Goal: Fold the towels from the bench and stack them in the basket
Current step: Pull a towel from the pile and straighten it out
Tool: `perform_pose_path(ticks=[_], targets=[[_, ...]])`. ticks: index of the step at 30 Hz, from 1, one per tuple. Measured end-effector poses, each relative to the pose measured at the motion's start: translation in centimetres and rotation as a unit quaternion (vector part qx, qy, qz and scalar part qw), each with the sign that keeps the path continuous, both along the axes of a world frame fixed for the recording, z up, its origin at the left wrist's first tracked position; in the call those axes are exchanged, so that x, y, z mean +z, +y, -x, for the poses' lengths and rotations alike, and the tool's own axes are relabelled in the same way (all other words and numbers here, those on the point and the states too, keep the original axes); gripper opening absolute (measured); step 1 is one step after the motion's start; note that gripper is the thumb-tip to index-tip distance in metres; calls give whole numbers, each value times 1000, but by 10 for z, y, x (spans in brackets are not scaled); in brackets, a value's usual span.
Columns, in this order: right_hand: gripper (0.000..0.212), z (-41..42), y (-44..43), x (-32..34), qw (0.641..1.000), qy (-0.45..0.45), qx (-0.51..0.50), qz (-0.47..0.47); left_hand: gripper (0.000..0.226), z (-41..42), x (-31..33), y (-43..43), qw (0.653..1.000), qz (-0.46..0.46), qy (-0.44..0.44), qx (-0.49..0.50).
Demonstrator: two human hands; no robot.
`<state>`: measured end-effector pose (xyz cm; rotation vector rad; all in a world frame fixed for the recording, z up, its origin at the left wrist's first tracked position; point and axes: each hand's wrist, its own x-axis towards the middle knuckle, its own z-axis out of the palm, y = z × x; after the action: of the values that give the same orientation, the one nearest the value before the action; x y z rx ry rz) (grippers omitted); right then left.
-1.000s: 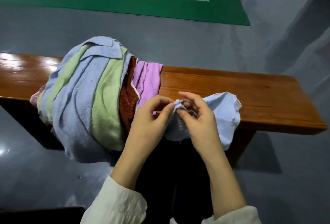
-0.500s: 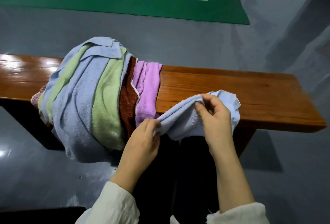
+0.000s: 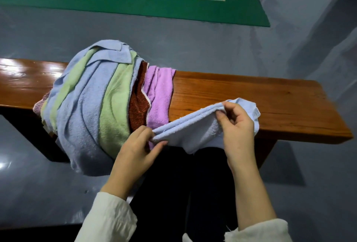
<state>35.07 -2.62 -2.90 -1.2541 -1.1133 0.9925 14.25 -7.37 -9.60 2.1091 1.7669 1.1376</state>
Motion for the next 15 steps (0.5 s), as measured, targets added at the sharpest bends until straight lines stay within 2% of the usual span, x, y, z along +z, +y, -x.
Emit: perform_pose_path(ticks=[4,7,9,11,13,15], targets=[[31,-2,3,5,999,0,-28,-24,25,-4,25,13,998,-37,-36,34],[24,-13,13,21,996,-16,-68,-60,21,-9,63,36,996,-45,-54,48],[25,-21,22,39,990,-29,-95,-102,26,-16,94,56,996,-67,-43,33],[22,-27,31,60,982,-38,-124,-139,16,-22,122,72,994,-107,-35,9],[10,-33,37,80,970,-58,-152,-182,7,-34,145,83,986,-112,-118,-24],[8,-36,40,94,963,-54,-166,-205,3,-50,161,86,956,-61,-275,-76]])
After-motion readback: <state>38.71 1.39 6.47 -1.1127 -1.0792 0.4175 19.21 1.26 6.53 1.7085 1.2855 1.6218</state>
